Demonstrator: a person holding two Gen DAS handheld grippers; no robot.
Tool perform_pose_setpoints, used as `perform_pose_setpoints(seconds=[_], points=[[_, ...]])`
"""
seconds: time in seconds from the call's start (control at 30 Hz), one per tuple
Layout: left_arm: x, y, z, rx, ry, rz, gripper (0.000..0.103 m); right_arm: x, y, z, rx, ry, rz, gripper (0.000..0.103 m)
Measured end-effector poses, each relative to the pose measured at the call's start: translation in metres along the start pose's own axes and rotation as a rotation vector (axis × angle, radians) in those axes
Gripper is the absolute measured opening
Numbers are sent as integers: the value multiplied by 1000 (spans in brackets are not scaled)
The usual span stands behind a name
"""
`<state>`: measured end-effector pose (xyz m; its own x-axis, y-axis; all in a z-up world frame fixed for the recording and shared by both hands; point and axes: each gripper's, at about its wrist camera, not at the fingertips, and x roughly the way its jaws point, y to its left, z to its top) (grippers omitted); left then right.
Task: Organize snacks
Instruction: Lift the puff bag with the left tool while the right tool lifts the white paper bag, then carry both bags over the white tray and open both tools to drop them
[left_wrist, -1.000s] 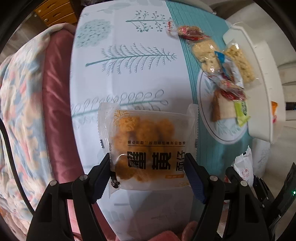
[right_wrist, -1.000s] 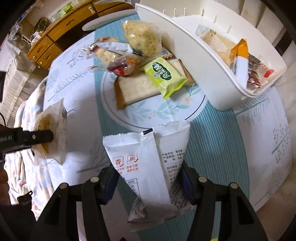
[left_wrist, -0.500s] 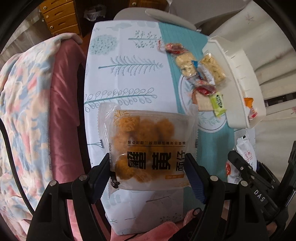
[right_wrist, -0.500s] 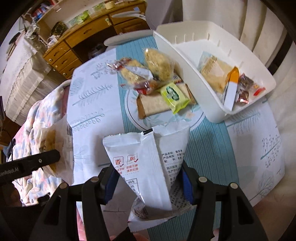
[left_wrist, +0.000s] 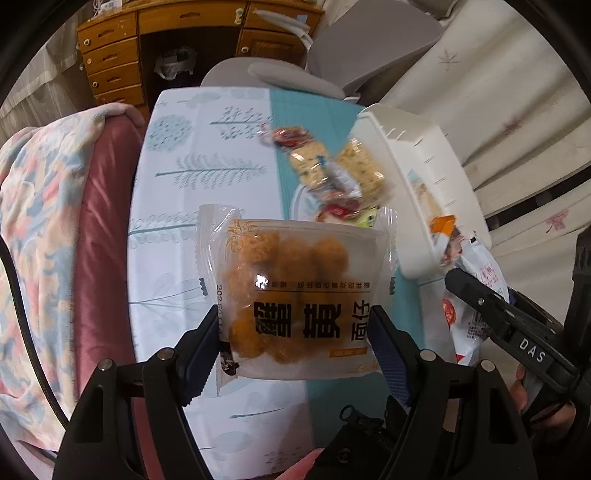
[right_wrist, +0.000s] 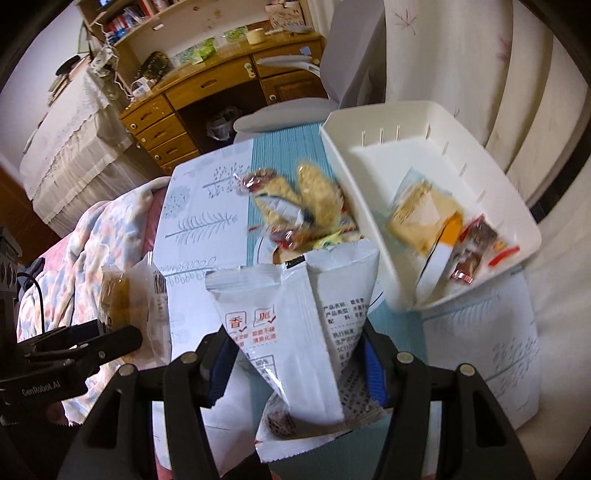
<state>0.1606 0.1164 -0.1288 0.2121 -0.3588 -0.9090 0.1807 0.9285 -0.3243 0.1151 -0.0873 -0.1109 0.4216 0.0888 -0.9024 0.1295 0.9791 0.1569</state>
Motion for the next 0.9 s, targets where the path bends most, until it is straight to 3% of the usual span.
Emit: perform_pose_setpoints(seconds=[0.47,0.9], points=[[11,-101,13,-27,-150,-2,76,-25,-83,37,-114,-57,60,59],[40,-190,62,5,-259,-29,77,-37,-159,68,-183,-162,76,60]])
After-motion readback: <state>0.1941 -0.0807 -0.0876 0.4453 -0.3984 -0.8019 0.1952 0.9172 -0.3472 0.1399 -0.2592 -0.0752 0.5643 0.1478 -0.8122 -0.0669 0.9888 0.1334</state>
